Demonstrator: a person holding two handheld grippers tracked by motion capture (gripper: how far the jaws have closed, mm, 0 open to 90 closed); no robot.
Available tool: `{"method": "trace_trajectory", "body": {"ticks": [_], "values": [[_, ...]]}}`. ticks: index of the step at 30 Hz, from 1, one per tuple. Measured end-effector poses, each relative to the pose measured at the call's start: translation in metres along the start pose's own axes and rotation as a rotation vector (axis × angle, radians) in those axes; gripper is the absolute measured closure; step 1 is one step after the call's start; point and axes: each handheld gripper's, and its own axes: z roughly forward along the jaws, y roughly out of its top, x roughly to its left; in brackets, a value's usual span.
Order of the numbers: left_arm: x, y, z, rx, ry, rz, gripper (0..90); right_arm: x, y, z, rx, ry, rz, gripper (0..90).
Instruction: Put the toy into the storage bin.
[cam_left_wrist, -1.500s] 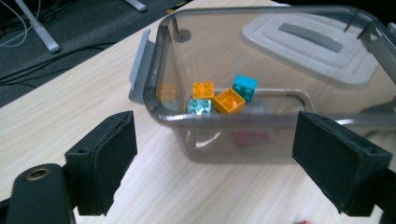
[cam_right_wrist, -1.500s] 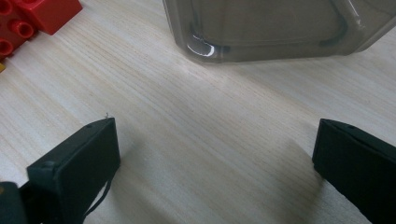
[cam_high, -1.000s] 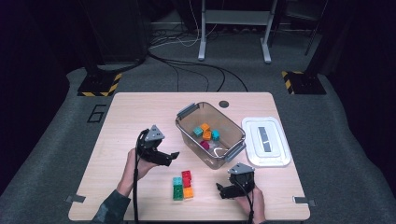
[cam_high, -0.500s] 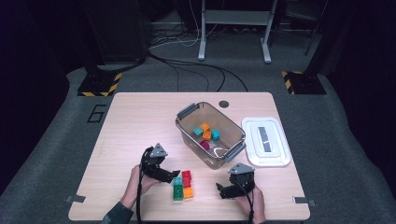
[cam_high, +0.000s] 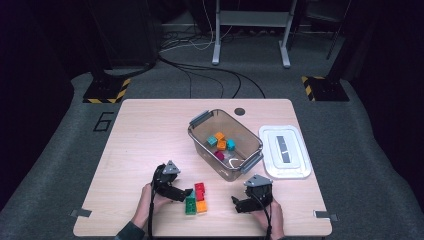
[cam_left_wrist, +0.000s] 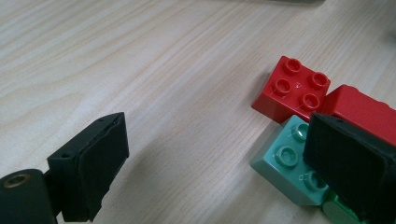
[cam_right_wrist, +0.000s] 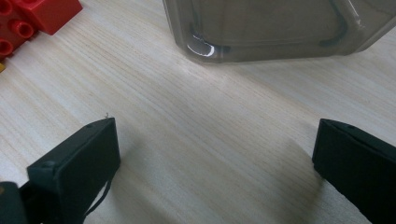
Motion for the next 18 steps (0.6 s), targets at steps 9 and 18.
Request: {"method": "trace_trajectory", "body": {"ticks": [9, 18], "values": [[0.012, -0.002, -0.004, -0.005, 0.032, -0.021, 6.2, 0.0, 0.0, 0.0, 0.0, 0.0, -0.001, 0.0], [0.028, -0.002, -0.008, -0.014, 0.106, -0.06, 6.3, 0.0, 0.0, 0.0, 0.0, -0.001, 0.0, 0.0]]}}
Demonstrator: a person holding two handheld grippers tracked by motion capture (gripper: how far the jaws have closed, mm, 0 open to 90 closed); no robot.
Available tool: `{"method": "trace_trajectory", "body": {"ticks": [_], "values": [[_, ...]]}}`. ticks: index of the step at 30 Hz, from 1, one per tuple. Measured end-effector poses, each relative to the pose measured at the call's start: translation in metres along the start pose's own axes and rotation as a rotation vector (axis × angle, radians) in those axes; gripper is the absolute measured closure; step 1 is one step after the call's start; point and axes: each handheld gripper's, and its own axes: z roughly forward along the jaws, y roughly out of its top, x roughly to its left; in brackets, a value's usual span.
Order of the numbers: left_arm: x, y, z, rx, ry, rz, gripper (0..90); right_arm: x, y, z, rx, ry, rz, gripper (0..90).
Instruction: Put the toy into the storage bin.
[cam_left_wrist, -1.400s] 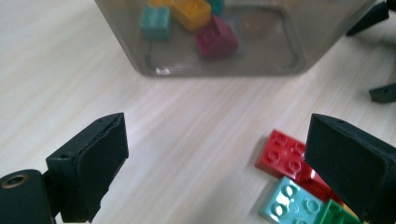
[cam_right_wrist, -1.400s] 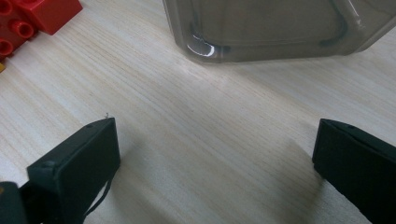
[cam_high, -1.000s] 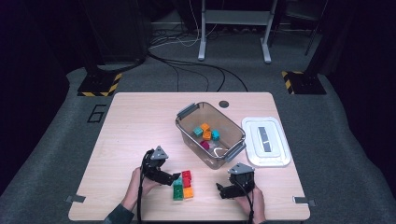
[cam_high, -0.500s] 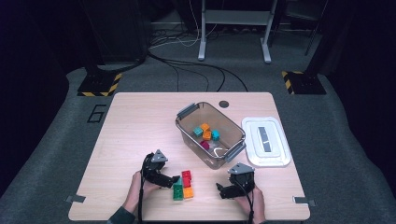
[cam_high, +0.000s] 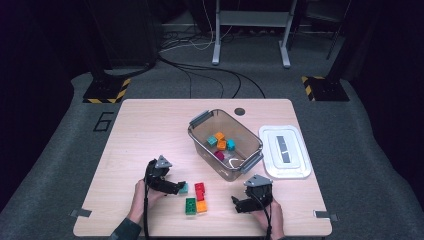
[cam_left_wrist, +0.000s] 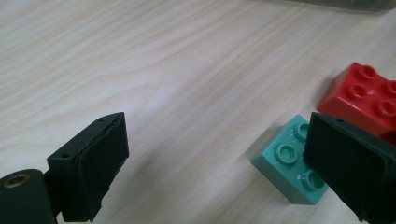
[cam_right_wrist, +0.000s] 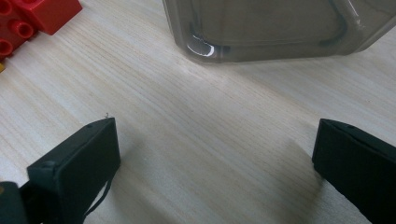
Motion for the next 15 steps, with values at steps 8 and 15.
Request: {"method": "trace_trajectory", "body": {"ticks": [8, 15], "values": [[-0.005, -0.001, -0.008, -0.021, 0.016, -0.062, 4.9, 0.0, 0.0, 0.0, 0.0, -0.001, 0.0, 0.0], [-0.022, -0.001, 0.0, -0.011, -0.007, -0.07, 9.4, 0.0, 0.0, 0.0, 0.0, 0.0, 0.0, 0.0]]}}
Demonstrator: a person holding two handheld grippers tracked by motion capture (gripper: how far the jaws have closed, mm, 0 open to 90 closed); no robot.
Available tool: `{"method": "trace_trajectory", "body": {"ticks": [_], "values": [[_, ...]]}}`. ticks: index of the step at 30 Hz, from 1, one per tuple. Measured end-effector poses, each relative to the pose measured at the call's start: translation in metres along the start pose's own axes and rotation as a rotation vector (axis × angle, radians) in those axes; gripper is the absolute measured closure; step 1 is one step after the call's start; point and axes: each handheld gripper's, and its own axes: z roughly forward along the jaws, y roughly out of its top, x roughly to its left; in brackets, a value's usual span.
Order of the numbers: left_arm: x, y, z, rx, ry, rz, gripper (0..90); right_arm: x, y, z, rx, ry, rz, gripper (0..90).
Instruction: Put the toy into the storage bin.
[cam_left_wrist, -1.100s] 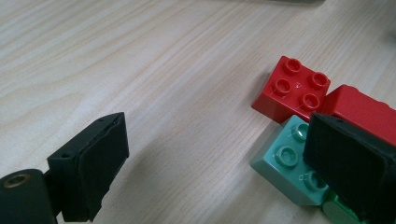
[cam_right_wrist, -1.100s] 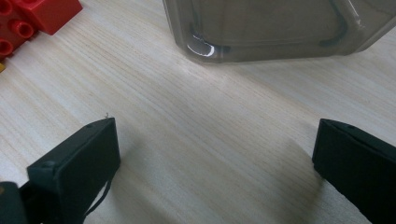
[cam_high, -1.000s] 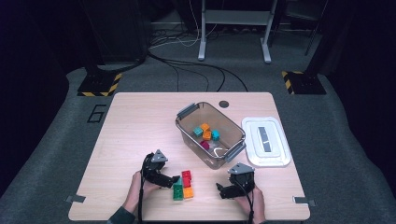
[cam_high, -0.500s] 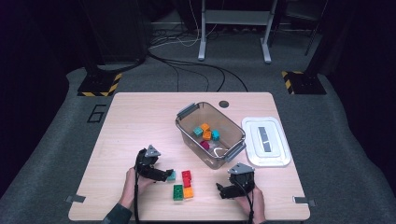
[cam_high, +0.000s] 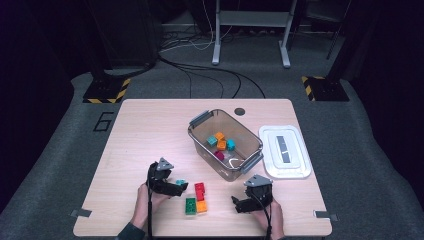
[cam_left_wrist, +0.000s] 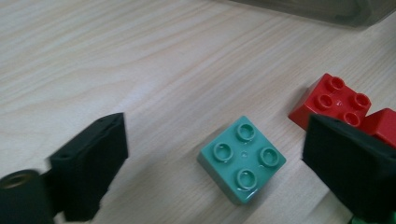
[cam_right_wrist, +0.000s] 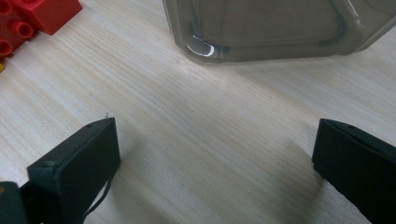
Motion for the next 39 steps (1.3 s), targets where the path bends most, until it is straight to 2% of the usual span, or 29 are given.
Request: {"method": "trace_trajectory", "body": {"ticks": [1, 3, 6, 7, 8, 10, 14, 18, 21, 24, 25, 28, 29, 30, 32, 34, 36, 39], "values": [[-0.002, -0.001, 0.001, 0.009, -0.006, 0.011, 16.3, 0.0, 0.0, 0.0, 0.0, 0.0, 0.0, 0.0], [-0.007, -0.003, 0.002, 0.018, 0.0, 0.033, 21.4, 0.0, 0.0, 0.0, -0.001, 0.0, 0.0, 0.0], [-0.012, -0.007, 0.003, 0.003, 0.004, 0.037, 34.7, 0.0, 0.0, 0.0, -0.001, 0.0, 0.0, 0.0], [-0.013, -0.008, 0.003, 0.002, 0.006, 0.044, 36.3, 0.0, 0.0, 0.0, -0.001, 0.0, 0.0, 0.0], [-0.014, -0.009, 0.003, -0.001, 0.012, 0.031, 39.3, 0.0, 0.0, 0.0, -0.001, 0.0, 0.0, 0.0], [-0.014, -0.011, 0.002, -0.002, 0.021, 0.043, 44.7, 0.0, 0.0, 0.0, -0.001, 0.0, 0.0, 0.0], [-0.015, -0.013, 0.002, -0.016, 0.028, 0.042, 45.8, 0.0, 0.0, 0.0, 0.0, 0.0, 0.0, 0.0], [-0.013, -0.015, 0.001, -0.014, 0.017, 0.059, 46.2, 0.0, 0.0, 0.0, 0.0, 0.0, 0.001, 0.0], [-0.013, -0.015, 0.002, -0.026, 0.009, 0.053, 44.6, 0.0, 0.0, 0.0, -0.001, 0.0, 0.0, 0.0], [-0.015, -0.016, 0.002, -0.029, 0.024, 0.068, 43.0, 0.0, 0.0, 0.0, -0.001, 0.0, 0.0, 0.0], [-0.015, -0.017, 0.002, -0.034, 0.034, 0.07, 44.6, 0.0, 0.0, 0.0, -0.001, 0.0, 0.0, 0.0], [-0.014, -0.018, 0.001, -0.038, 0.022, 0.07, 46.8, 0.0, 0.0, 0.0, -0.001, 0.0, -0.001, 0.0], [-0.013, -0.018, 0.0, -0.038, 0.025, 0.071, 49.9, 0.0, 0.0, 0.0, -0.001, 0.0, -0.001, 0.0], [-0.011, -0.019, 0.0, -0.041, 0.011, 0.071, 54.1, 0.0, 0.0, 0.0, -0.001, 0.0, 0.0, 0.0], [-0.011, -0.02, -0.001, -0.044, 0.011, 0.054, 49.7, 0.0, 0.0, 0.0, -0.001, 0.0, 0.0, 0.0], [-0.011, -0.02, -0.001, -0.042, 0.013, 0.062, 50.1, 0.0, 0.0, 0.0, -0.001, 0.0, 0.0, 0.0], [-0.01, -0.019, 0.0, -0.05, 0.012, 0.052, 49.9, 0.0, 0.0, 0.0, -0.001, 0.0, 0.0, 0.0], [-0.009, -0.016, 0.004, -0.055, 0.012, 0.038, 41.8, 0.0, 0.0, 0.0, -0.001, 0.0, -0.001, 0.0]]}}
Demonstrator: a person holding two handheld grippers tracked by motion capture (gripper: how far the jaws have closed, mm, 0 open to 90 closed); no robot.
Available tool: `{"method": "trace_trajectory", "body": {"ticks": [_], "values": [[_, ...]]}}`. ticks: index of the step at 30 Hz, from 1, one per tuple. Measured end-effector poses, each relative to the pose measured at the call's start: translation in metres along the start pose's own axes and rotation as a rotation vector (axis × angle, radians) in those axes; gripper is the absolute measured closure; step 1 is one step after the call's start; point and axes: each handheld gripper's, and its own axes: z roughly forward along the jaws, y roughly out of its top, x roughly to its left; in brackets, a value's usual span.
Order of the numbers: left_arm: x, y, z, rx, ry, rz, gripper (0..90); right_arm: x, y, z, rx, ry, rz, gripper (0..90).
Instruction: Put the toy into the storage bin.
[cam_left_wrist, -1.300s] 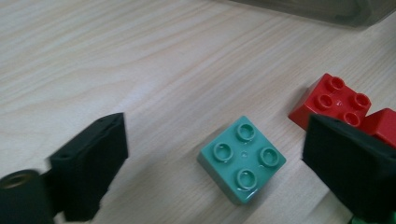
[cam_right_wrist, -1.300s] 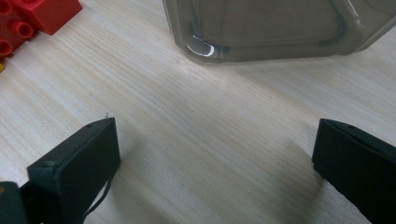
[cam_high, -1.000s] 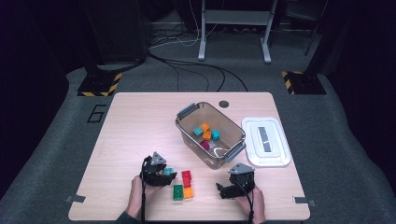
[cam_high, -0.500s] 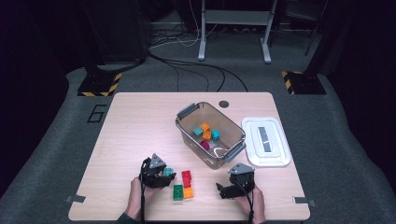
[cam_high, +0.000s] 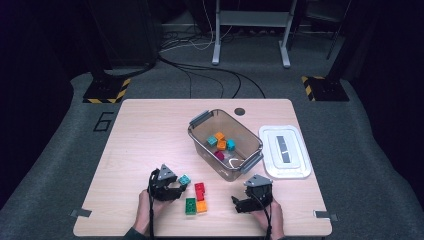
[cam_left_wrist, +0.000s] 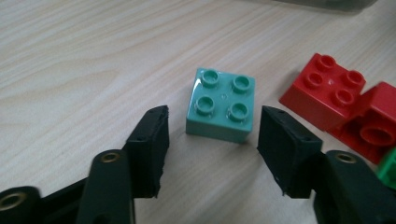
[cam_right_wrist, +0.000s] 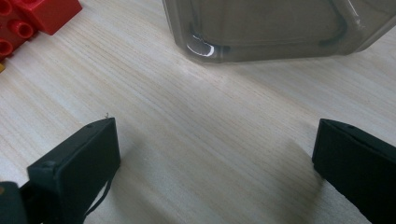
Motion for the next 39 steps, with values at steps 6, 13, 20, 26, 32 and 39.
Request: {"method": "trace_trajectory", "body": {"ticks": [6, 13, 20, 26, 32, 39], "values": [[0.001, 0.007, 0.005, 0.004, -0.018, 0.027, 57.5, 0.0, 0.0, 0.0, 0.0, 0.0, 0.0, 0.0], [0.004, 0.01, 0.003, -0.014, -0.036, 0.028, 58.6, 0.0, 0.0, 0.0, 0.0, 0.0, 0.0, 0.0], [0.009, 0.026, -0.011, -0.047, -0.03, 0.045, 58.6, 0.0, 0.0, 0.0, 0.0, 0.0, 0.0, 0.0], [0.016, 0.046, -0.025, -0.079, -0.033, 0.068, 58.6, 0.0, 0.0, 0.0, 0.0, 0.0, 0.001, 0.0], [0.019, 0.061, -0.03, -0.098, -0.029, 0.08, 58.7, 0.0, 0.0, 0.0, 0.0, 0.0, 0.001, 0.1], [0.021, 0.072, -0.033, -0.104, -0.027, 0.094, 58.7, 0.0, 0.0, 0.0, 0.0, 0.0, 0.001, 0.1]]}}
